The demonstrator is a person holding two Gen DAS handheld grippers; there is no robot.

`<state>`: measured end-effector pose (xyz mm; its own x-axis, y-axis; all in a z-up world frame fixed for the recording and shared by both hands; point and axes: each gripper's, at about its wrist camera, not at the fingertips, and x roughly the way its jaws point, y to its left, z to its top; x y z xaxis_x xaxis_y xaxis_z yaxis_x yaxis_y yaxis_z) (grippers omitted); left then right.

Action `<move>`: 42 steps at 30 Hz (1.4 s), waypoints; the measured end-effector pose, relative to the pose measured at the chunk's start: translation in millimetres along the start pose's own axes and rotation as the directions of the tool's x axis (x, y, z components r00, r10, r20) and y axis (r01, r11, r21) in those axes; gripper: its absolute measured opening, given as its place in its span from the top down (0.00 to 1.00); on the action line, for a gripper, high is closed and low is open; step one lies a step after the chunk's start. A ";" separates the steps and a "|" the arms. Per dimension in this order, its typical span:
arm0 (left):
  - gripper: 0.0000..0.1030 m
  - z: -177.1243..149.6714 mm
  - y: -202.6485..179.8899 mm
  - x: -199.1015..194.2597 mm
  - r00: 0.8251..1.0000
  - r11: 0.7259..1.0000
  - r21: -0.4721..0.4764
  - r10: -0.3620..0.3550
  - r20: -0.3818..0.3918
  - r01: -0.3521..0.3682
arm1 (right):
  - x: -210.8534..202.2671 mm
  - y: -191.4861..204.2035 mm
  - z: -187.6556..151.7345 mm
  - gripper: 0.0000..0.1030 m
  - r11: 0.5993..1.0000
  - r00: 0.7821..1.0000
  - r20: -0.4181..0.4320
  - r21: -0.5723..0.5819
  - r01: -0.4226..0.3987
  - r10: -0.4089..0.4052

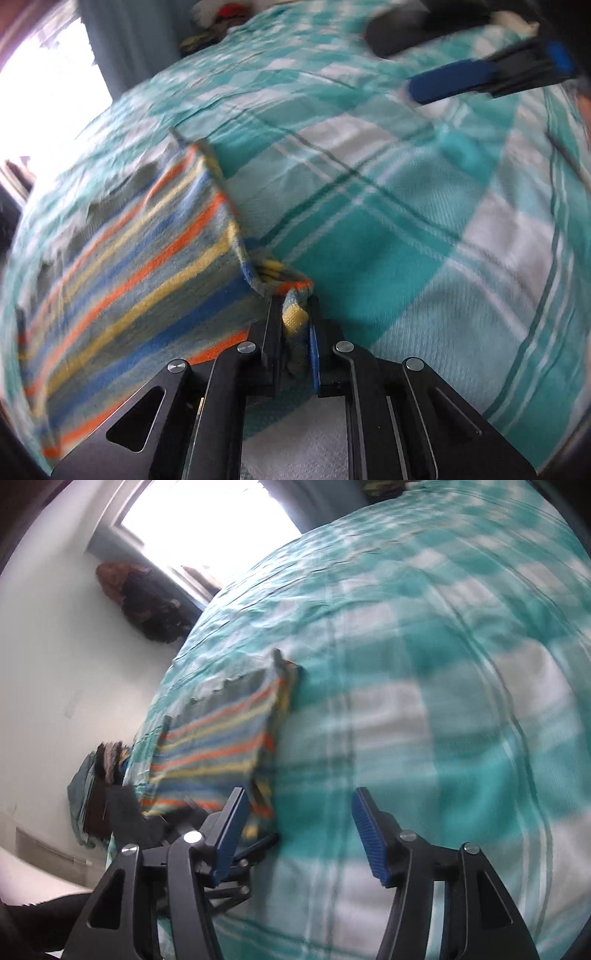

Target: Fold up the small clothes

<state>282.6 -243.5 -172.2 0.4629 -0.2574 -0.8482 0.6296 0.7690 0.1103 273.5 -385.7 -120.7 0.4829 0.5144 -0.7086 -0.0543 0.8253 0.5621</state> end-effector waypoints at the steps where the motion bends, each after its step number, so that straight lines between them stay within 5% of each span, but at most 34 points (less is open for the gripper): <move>1: 0.91 -0.2 2.1 -3.0 1.000 1.000 -0.020 -0.007 0.010 0.008 | 14.2 4.1 12.4 0.39 1.000 1.000 -0.019 -0.005 -0.019 0.019; 10: 0.92 -4.9 14.4 -19.0 0.996 0.995 -0.073 -0.065 0.059 0.070 | 158.4 2.1 72.5 0.41 0.975 0.987 -0.126 0.212 -0.068 0.096; 12: 0.92 -5.9 25.7 -32.5 0.991 0.988 -0.117 -0.088 0.096 0.099 | 164.2 11.4 77.8 0.82 0.984 0.993 -0.116 0.177 -0.005 0.026; 13: 0.92 -7.4 33.5 -40.2 0.989 0.983 -0.146 -0.098 0.115 0.115 | 162.8 18.1 80.0 0.92 0.988 0.994 -0.105 0.152 0.028 -0.012; 17: 0.92 -23.3 87.1 -86.4 0.970 0.933 -0.315 -0.112 0.214 0.177 | 139.6 76.1 92.5 0.92 0.999 1.000 -0.019 0.034 -0.013 0.013; 22: 0.92 -72.6 179.9 -134.5 0.960 0.808 -0.554 -0.046 0.277 0.199 | 152.1 176.4 108.8 0.92 0.990 0.994 -0.016 -0.081 -0.114 0.113; 28: 0.92 -151.6 249.7 -149.0 0.975 0.666 -0.735 0.052 0.217 0.128 | 218.9 275.3 94.4 0.92 0.970 0.980 -0.108 -0.165 -0.181 0.164; 32: 0.92 -185.4 264.5 -133.4 0.986 0.611 -0.788 0.069 0.151 0.078 | 275.3 319.2 69.5 0.92 0.960 0.973 -0.185 -0.215 -0.179 0.140; 35: 0.91 -194.5 273.9 -120.5 0.992 0.596 -0.802 0.063 0.110 0.051 | 311.9 329.5 53.7 0.91 0.958 0.962 -0.236 -0.214 -0.189 0.137; 37: 0.80 -202.7 278.1 -111.1 0.997 0.582 -0.813 0.045 0.056 0.019 | 326.1 327.8 46.0 0.83 0.962 0.957 -0.259 -0.196 -0.188 0.134; 40: 0.67 -211.2 285.5 -121.5 0.997 0.548 -0.837 0.059 0.056 0.014 | 306.4 313.6 50.0 0.49 0.958 0.950 -0.205 -0.115 -0.262 0.235; 42: 0.52 -216.5 287.8 -136.2 0.993 0.538 -0.843 0.098 0.071 0.007 | 274.9 301.1 58.6 0.47 0.944 0.943 -0.147 -0.101 -0.315 0.299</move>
<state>265.6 139.6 -137.1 0.5660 -0.2216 -0.7941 -0.1835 0.9052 -0.3833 441.2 -9.5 -121.3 0.3104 0.7658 -0.5632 -0.2917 0.6406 0.7103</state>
